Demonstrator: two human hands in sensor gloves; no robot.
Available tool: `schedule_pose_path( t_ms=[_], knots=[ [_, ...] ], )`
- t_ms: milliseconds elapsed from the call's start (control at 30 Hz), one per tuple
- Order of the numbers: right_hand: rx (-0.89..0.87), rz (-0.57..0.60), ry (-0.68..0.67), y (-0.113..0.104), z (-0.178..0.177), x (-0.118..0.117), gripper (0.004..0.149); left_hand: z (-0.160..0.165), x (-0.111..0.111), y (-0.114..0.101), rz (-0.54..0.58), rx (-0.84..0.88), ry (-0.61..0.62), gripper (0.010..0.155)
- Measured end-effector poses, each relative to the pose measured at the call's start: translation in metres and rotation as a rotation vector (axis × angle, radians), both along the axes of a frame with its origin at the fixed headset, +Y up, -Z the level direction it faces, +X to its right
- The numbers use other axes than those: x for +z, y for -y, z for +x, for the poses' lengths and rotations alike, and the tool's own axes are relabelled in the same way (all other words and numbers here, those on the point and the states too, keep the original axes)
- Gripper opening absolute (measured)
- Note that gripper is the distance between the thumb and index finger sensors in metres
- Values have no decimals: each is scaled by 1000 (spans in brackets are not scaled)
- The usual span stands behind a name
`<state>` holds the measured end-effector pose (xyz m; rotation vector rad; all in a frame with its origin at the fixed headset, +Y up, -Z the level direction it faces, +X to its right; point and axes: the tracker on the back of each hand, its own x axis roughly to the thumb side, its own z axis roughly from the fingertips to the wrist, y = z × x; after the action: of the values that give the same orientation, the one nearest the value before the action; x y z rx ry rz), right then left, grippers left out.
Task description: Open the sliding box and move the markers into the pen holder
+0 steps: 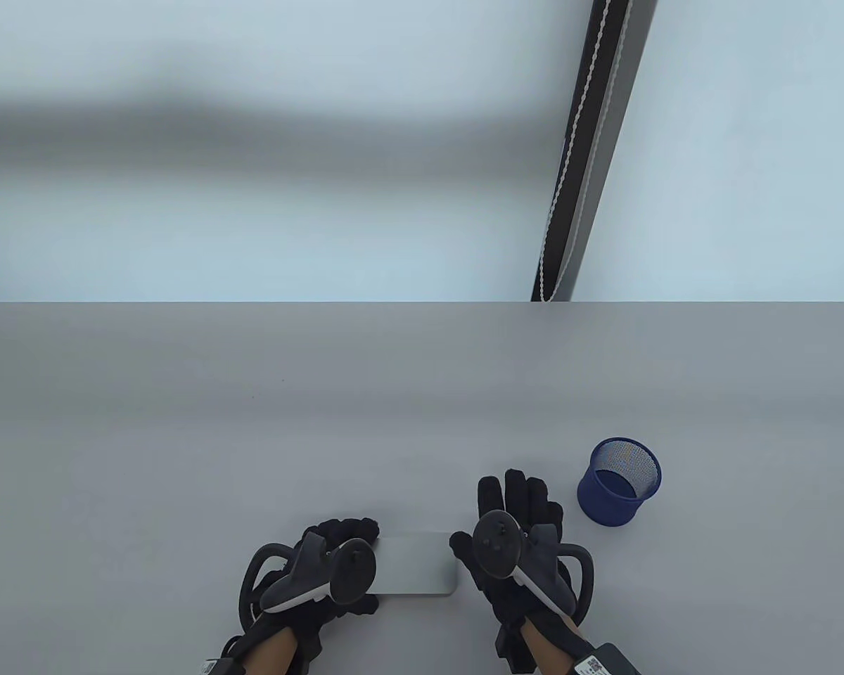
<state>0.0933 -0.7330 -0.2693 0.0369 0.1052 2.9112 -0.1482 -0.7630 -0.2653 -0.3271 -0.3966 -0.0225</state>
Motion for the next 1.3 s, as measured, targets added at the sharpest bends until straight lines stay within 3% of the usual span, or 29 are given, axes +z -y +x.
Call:
schedule_pose_path(
  t_ms=[367, 600, 767, 1133, 1300],
  knots=[
    [29, -95, -131, 9, -8, -1, 92, 2, 2, 0, 4, -21, 2, 75],
    [25, -289, -317, 27, -20, -3, 103, 3, 2, 1, 4, -25, 1, 75],
    [89, -378, -380, 37, -28, -3, 104, 3, 2, 1, 2, -23, -3, 75],
    [131, -226, -334, 42, -34, -4, 81, 4, 2, 2, -9, -12, -15, 76],
    [119, -250, -331, 42, -35, -6, 81, 3, 1, 3, -7, -9, -17, 75]
  ],
)
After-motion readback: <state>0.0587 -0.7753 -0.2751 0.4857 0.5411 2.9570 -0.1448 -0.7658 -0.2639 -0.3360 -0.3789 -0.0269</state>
